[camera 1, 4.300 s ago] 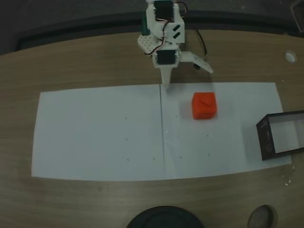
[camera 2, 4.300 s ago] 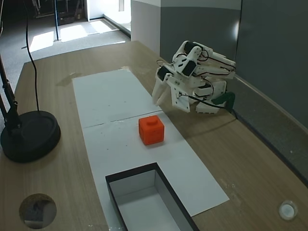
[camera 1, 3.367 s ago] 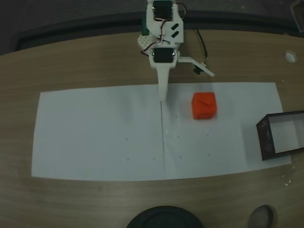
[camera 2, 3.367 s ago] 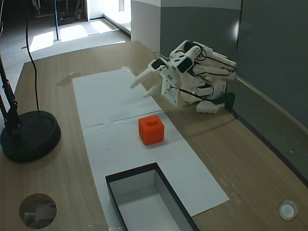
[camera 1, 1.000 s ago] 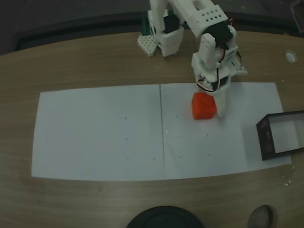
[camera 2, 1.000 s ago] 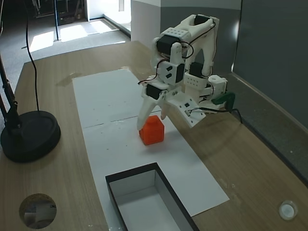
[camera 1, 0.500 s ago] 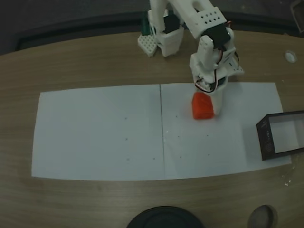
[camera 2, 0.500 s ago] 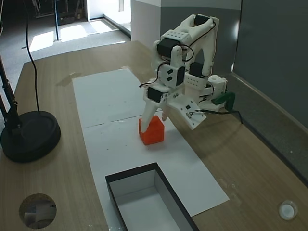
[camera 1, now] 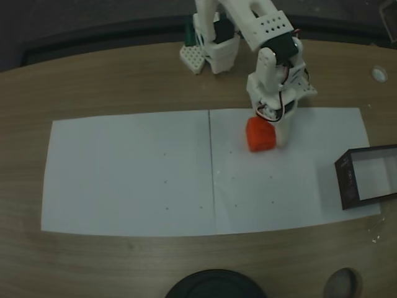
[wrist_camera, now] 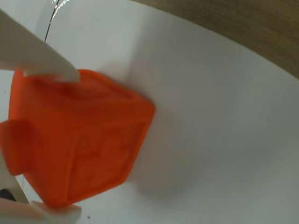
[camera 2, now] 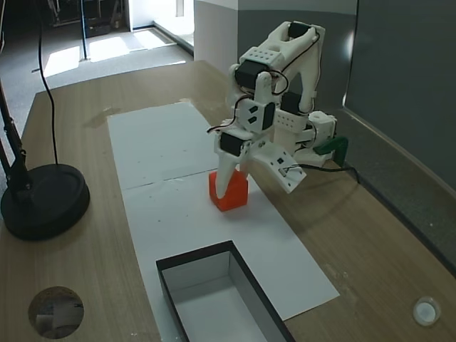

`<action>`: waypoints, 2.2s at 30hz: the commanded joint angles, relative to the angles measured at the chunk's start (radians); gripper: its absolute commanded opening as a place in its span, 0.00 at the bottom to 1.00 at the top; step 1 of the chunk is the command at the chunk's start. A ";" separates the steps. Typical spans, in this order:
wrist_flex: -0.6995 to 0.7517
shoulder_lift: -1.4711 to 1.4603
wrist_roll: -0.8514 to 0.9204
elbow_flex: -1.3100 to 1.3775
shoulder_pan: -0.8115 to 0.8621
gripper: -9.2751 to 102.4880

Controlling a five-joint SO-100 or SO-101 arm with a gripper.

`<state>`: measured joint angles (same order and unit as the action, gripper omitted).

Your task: Grab a orange square and put it in the box.

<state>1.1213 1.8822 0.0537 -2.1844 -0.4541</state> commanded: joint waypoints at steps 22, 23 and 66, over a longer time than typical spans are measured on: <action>0.235 -0.017 0.078 1.100 -0.091 0.18; 0.215 -0.032 0.078 1.141 -0.117 0.18; -0.135 -0.673 -0.124 1.448 -0.426 0.30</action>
<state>0.9879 1.1735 -0.0460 -0.8161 -0.8851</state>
